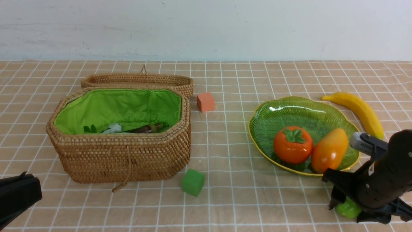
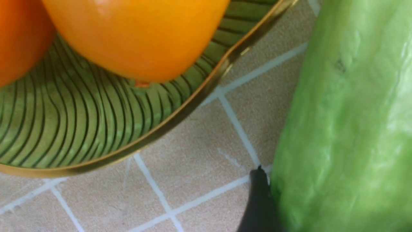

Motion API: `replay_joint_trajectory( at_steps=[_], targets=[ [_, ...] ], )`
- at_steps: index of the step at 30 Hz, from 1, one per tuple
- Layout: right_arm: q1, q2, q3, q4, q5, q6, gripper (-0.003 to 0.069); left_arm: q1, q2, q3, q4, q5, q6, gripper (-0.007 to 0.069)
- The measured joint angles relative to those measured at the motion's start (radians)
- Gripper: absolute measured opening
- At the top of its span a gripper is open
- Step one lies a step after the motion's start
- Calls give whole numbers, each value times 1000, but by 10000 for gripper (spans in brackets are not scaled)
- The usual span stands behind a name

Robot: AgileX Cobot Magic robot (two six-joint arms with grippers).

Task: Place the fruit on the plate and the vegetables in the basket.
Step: Take a chayote with your right arm and place it on the basket on the left.

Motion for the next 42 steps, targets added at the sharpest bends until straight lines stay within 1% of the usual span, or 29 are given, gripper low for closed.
replay_joint_trajectory(
  at_steps=[3,8,9,10,11,12,13,14,15,16,18,19,20,21,22,23,24,25,26,27,30,31,32,33,36,37,39,41,42],
  targets=[
    [0,-3,0,0,15,-30,456,0,0,0,0,0,0,-13],
    [0,-62,4,7,147,-62,455,0,0,0,0,13,0,-13],
    [0,-114,4,7,220,-72,455,0,0,0,0,17,0,-13],
    [0,-122,4,7,229,-73,455,0,0,0,0,17,0,-13],
    [0,-194,4,11,301,-76,455,0,0,0,0,18,0,-13],
    [0,-214,4,15,319,-76,455,0,0,0,0,18,0,-13],
    [0,-312,0,32,399,-81,455,0,0,0,1,15,0,-13],
    [1,-346,-2,37,414,-85,455,0,0,0,2,14,0,-13],
    [17,-417,-28,61,460,-123,455,0,0,0,6,9,0,-13],
    [23,-434,-38,66,465,-138,455,0,0,0,7,8,0,-13],
    [77,-485,-122,133,470,-264,455,0,7,0,15,7,-8,-13],
    [124,-485,-195,198,461,-372,455,0,18,0,26,7,-26,-13],
    [133,-480,-208,207,460,-414,455,0,21,0,28,9,-30,-13],
    [181,-463,-278,245,446,-500,455,0,35,0,39,13,-45,-13],
    [255,-414,-382,308,431,-660,455,0,56,0,63,21,-80,-13],
    [308,-368,-457,334,424,-776,455,0,66,0,85,28,-99,-13],
    [349,-326,-516,347,421,-866,455,0,75,0,109,34,-123,-13],
    [404,-257,-599,359,421,-996,455,0,82,0,134,38,-153,-13],
    [413,-233,-613,359,421,-1016,455,0,82,0,140,38,-153,-13],
    [464,-143,-708,362,425,-1177,455,0,83,0,176,38,-193,-13],
    [531,61,-907,363,428,-1406,455,0,81,0,246,38,-295,-13],
    [535,75,-934,363,427,-1416,455,0,81,0,248,39,-305,-13],
    [545,173,-1027,363,421,-1465,455,0,81,0,261,40,-332,-13],
    [548,243,-1092,362,413,-1481,455,0,81,0,264,42,-344,-13],
    [548,442,-1290,338,392,-1481,455,0,81,0,269,65,-356,-13],
    [548,511,-1366,312,395,-1464,455,0,81,0,271,80,-356,-13],
    [548,570,-1435,290,402,-1438,455,0,81,0,271,87,-356,-13],
    [548,639,-1519,256,431,-1363,461,0,81,0,271,90,-356,-13],
    [548,650,-1536,249,444,-1325,480,0,81,0,271,90,-356,-13]
  ],
)
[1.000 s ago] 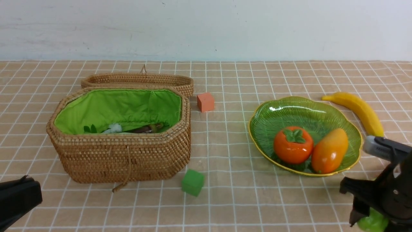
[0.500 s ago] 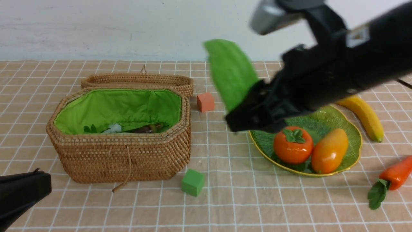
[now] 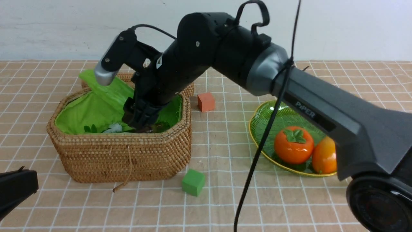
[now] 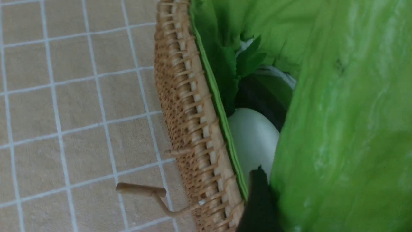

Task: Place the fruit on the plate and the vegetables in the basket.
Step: Take a chayote with your right arm and place it on the basket on the left, then use the right arm to grab a carrot and put it into the left basket

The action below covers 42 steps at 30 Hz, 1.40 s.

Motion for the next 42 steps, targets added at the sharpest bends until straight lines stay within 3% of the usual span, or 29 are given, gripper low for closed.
replay_joint_trajectory(
  at_steps=[5,9,12,17,19,20,23,27,28,30,31,33,36,42],
  targets=[
    [0,-58,-19,-56,114,120,654,0,0,0,0,-5,26,-13],
    [0,-191,-21,-150,230,213,661,0,0,0,-4,-23,42,-13],
    [0,-341,-20,-283,291,360,568,0,0,0,-27,-44,49,-13],
    [-41,-629,186,-512,294,676,275,0,0,0,-123,-109,166,-13],
    [-125,-769,374,-574,292,817,161,0,0,0,-190,-129,250,-13],
    [-147,-797,417,-578,292,845,153,0,0,0,-196,-130,258,-13],
    [-354,-992,769,-615,288,1027,116,0,0,0,-291,-134,358,-13],
    [-677,-1082,1200,-560,92,1168,245,0,0,0,-365,-141,432,-13],
    [-755,-1068,1281,-507,11,1174,295,0,0,0,-370,-141,444,-13],
    [-810,-1045,1332,-454,-49,1165,345,0,0,0,-374,-142,450,-13],
    [-879,-983,1384,-364,-128,1116,430,0,0,0,-375,-143,456,-13],
    [-917,-940,1401,-295,-170,1063,477,0,0,0,-376,-143,458,-13],
    [-981,-770,1383,-99,-255,885,560,0,0,0,-383,-145,458,-13],
    [-1005,-536,1264,13,-304,767,571,0,0,0,-410,-143,458,-13]
  ],
)
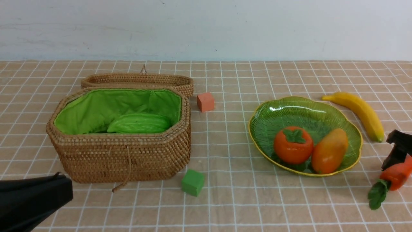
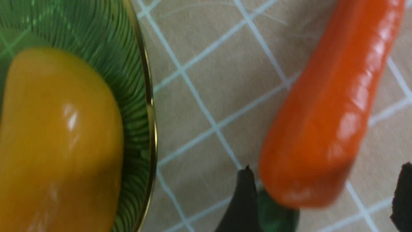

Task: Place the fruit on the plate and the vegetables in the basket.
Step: Use the right arm to grab a carrot and put it into the left basket

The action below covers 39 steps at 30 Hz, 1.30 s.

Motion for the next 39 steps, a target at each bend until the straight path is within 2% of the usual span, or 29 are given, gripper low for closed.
replay_joint_trajectory(
  at_steps=[6,12,19,22,25,30,33,35,36,37,38,39],
  targets=[
    [-1,137,-109,-2,41,-12,517,0,0,0,-8,5,0,-13],
    [-1,151,-146,-46,114,-13,371,0,0,0,-8,29,0,-11],
    [31,6,-229,-56,330,34,374,0,0,0,-8,41,0,-8],
    [157,-70,-318,10,334,44,374,0,0,0,-8,32,0,-8],
    [265,-30,-411,56,300,46,374,0,0,0,-8,26,0,-8],
    [341,59,-512,73,313,37,374,0,0,0,-8,31,0,-8],
    [438,76,-577,86,314,-66,374,0,0,0,-3,42,0,-8],
    [571,80,-659,122,300,-304,374,0,0,0,16,42,0,-8],
    [583,80,-667,125,298,-331,374,0,0,0,16,42,0,-8],
    [644,85,-704,136,288,-471,374,0,0,0,21,42,0,-8],
    [727,93,-750,149,273,-685,374,0,0,0,25,42,0,-8],
    [781,103,-778,159,261,-838,374,0,0,0,27,43,0,-8]
  ],
)
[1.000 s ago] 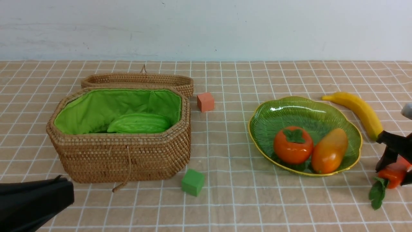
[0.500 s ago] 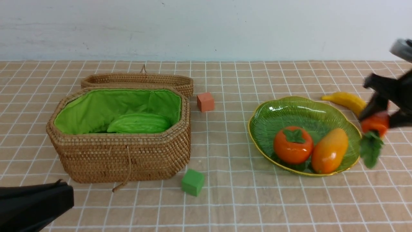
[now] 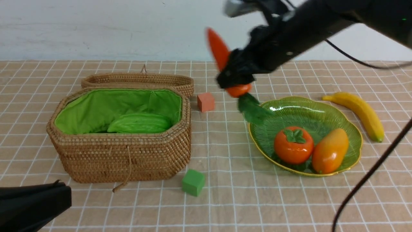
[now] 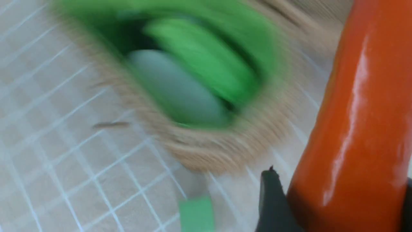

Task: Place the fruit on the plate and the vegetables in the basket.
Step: Use the right arm to grab a carrot and put it into the left basket, then use the right arm to grab a banana and put it into the right plate

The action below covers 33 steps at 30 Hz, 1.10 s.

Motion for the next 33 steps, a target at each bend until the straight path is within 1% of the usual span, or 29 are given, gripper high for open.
replay_joint_trajectory(
  at_steps=[1,2,3,4,5,6,7,10,13,15,16,17,18,19,20,21,22,23,24,25,26,27,28,29,31,32,33],
  targets=[
    [58,20,-31,6,-31,-189,374,0,0,0,0,0,0,-11],
    [67,23,-31,6,-31,-189,374,0,0,0,1,0,0,-11],
    [121,51,-53,10,-86,-323,374,0,0,0,2,0,0,-13],
    [162,79,-70,10,-151,-396,374,0,0,0,5,0,0,-12],
    [189,116,-81,9,-239,-443,374,0,0,0,7,0,0,-12],
    [206,138,-89,7,-296,-462,374,0,0,0,10,1,0,-12],
    [206,143,-89,7,-296,-462,374,0,0,0,10,1,0,-12],
    [236,220,-98,-2,-424,-483,374,0,0,0,14,2,0,-12],
    [243,263,-98,-9,-469,-480,374,0,0,0,14,3,0,-12],
    [243,277,-98,-10,-487,-450,419,0,0,0,14,3,0,-12],
    [243,279,-98,-12,-490,-429,463,0,0,0,14,3,0,-12],
    [243,280,-98,-14,-492,-425,463,0,0,0,14,3,0,-12],
    [243,279,-99,-28,-492,-393,540,0,0,0,14,3,0,-12],
    [243,274,-100,-43,-488,-368,594,0,0,0,14,3,0,-12],
    [243,270,-100,-51,-483,-355,619,0,0,0,14,3,0,-12],
    [243,246,-100,-87,-442,-287,660,0,0,0,14,3,0,-12],
    [243,234,-100,-111,-421,-257,669,0,0,0,14,3,0,-12],
    [243,202,-100,-155,-366,-188,673,0,0,0,14,3,0,-12],
    [243,196,-100,-155,-356,-175,673,0,0,0,14,3,0,-12],
    [239,133,-100,-260,-243,-45,656,0,0,0,13,0,0,-12],
    [234,100,-101,-300,-201,21,639,0,0,0,12,-4,0,-12],
    [220,52,-103,-402,-96,123,594,0,0,0,8,-11,0,-12],
    [209,21,-105,-448,-36,188,570,0,0,0,6,-18,0,-12],
    [184,-6,-108,-527,23,247,533,0,0,0,2,-25,0,-12],
    [107,-49,-113,-647,136,354,424,0,0,0,-9,-47,0,-12],
    [47,-61,-115,-694,187,401,365,0,0,0,-11,-58,0,-12],
    [-52,-63,-115,-726,241,456,286,0,0,0,-13,-69,0,-12]
  ],
)
